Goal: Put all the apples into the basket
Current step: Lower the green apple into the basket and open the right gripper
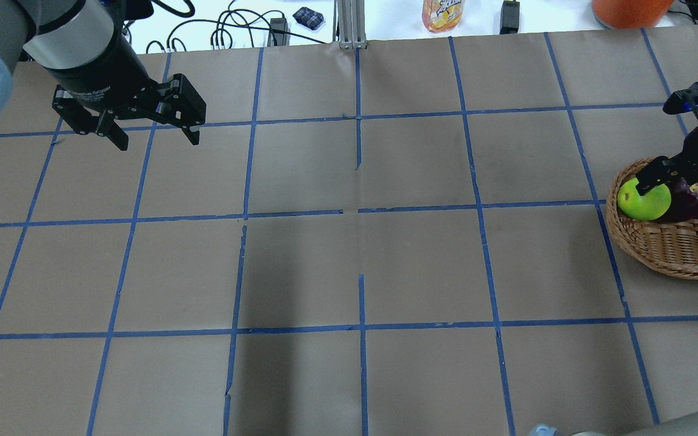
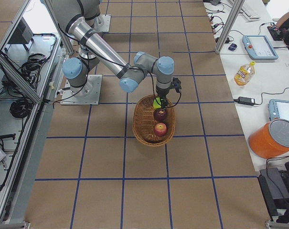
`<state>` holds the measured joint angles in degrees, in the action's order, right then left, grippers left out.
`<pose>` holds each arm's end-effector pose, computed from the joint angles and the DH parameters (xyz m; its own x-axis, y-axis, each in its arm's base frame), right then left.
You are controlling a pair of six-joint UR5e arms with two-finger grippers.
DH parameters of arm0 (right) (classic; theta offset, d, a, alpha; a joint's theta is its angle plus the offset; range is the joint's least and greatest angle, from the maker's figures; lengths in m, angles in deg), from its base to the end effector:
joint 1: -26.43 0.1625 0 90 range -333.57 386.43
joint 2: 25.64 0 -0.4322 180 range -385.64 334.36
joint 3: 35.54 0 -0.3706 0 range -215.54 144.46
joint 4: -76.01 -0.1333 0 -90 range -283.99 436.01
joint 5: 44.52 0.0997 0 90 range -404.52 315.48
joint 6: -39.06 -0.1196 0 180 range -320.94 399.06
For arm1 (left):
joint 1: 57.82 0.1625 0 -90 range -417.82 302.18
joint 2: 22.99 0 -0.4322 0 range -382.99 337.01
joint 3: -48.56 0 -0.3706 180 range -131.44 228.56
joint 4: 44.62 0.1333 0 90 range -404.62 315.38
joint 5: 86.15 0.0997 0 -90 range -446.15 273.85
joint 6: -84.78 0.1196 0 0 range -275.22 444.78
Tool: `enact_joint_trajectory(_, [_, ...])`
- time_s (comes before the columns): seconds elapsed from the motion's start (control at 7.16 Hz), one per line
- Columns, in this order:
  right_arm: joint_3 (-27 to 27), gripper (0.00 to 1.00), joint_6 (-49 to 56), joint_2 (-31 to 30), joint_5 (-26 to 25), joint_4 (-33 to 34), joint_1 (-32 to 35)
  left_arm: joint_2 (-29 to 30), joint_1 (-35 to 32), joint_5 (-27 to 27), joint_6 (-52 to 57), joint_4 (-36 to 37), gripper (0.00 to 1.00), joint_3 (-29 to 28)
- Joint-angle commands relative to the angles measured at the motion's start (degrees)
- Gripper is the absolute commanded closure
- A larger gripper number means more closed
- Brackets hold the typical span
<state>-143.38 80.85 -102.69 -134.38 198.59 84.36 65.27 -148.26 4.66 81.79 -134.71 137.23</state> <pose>-0.1622 -0.5104 0.2776 -0.9855 -0.1686 0.0190 -0.1691 0.9853 -0.0249 -0.1352 -0.4617 0.5001 -0.9989 -0.0452 -0.0114 -0.0445 0.9976 -0.0527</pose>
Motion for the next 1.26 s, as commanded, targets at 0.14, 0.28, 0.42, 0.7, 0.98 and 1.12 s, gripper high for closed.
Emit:
enact_joint_trajectory(0.14, [2.54, 0.0, -2.39, -11.92, 0.12, -16.85, 0.86, -0.02, 0.0, 0.07, 0.0, 0.0, 0.0, 0.01])
enact_joint_trajectory(0.28, [3.68, 0.0, -7.63, -17.46, 0.65, -22.85, 3.56, -0.02, -0.09, 0.07, 0.0, 0.0, 0.0, 0.01])
enact_joint_trajectory(0.42, [4.82, 0.0, -11.69, -21.43, 1.87, -26.65, 8.37, -0.02, -0.09, 0.07, 0.0, 0.0, 0.0, 0.01])
enact_joint_trajectory(0.7, [8.85, 0.0, -25.8, -22.53, 1.45, -30.28, 16.56, -0.02, -0.09, -0.02, -0.09, 0.0, 0.0, 0.01])
enact_joint_trajectory(0.98, [12.55, 0.0, -39.62, -19.9, 0.22, -31.17, 26.56, -0.29, -0.09, 0.07, 0.0, 0.0, 0.0, 0.45])
enact_joint_trajectory(1.12, [14.74, 0.0, -43.68, -17.98, -0.83, -31.43, 29.92, -0.46, -0.09, -0.02, 0.0, 0.0, 0.0, 0.63])
